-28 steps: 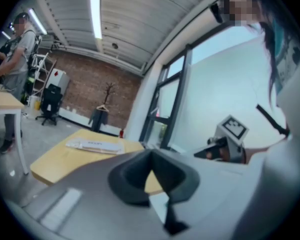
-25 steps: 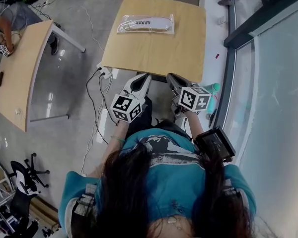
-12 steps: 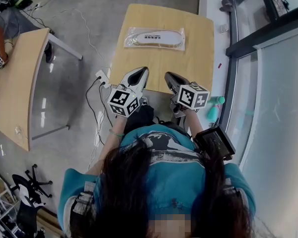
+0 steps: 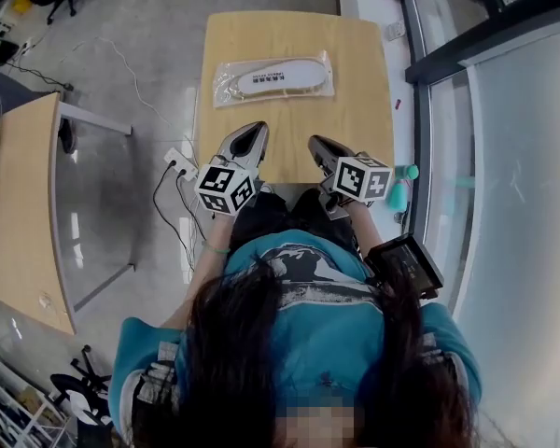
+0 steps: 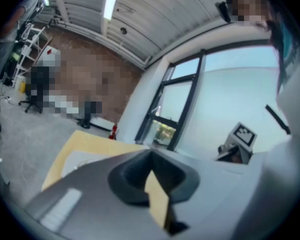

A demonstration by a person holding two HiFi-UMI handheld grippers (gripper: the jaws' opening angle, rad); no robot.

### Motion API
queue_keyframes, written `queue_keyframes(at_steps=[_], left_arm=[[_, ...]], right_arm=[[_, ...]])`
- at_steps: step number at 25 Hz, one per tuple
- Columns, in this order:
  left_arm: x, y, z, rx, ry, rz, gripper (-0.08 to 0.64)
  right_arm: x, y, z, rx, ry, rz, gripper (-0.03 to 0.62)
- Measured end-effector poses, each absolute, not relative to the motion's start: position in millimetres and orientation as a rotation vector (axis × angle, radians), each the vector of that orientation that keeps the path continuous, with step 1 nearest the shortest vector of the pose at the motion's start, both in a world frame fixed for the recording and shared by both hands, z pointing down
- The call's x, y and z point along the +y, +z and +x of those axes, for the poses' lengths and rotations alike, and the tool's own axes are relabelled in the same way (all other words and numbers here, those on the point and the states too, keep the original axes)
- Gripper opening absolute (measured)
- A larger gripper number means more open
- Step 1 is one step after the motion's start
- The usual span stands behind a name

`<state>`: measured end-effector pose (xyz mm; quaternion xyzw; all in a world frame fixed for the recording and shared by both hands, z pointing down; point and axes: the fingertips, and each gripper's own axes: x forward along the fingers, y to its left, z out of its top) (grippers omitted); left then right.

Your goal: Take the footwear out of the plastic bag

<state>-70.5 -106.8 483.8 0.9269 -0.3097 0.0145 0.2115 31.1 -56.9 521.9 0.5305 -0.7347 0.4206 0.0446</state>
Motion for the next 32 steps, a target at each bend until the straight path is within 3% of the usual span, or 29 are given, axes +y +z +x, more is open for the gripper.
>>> queue_keyframes(at_steps=[17,23,25,27,32], left_arm=[[-144.9,520.6,-33.8,-0.854,0.151,2.484,0.002],[-154.1,520.6,-25.9,-0.923,0.163,2.458,0.002],[-155.1,520.7,-24.8,-0.945,0.163,2.448,0.002],[-155.5,522.0,-21.7,-0.971,0.17,2.437,0.002],[-152.9,523.4,-11.3,-0.996,0.145,2.413,0.002]], right_arm=[[-118.0,569.9,88.9,-2.176,1.507,1.598,0.025],[-152.7,608.9,128.0,-2.101,1.816,1.611,0.026],[-163.7,621.5,135.4,-2.074,1.953,1.6,0.055],[-173.4,632.9,141.3,-2.05,2.057,1.57,0.134],[-186.9,661.1,157.5,-1.922,2.187,1.612,0.146]])
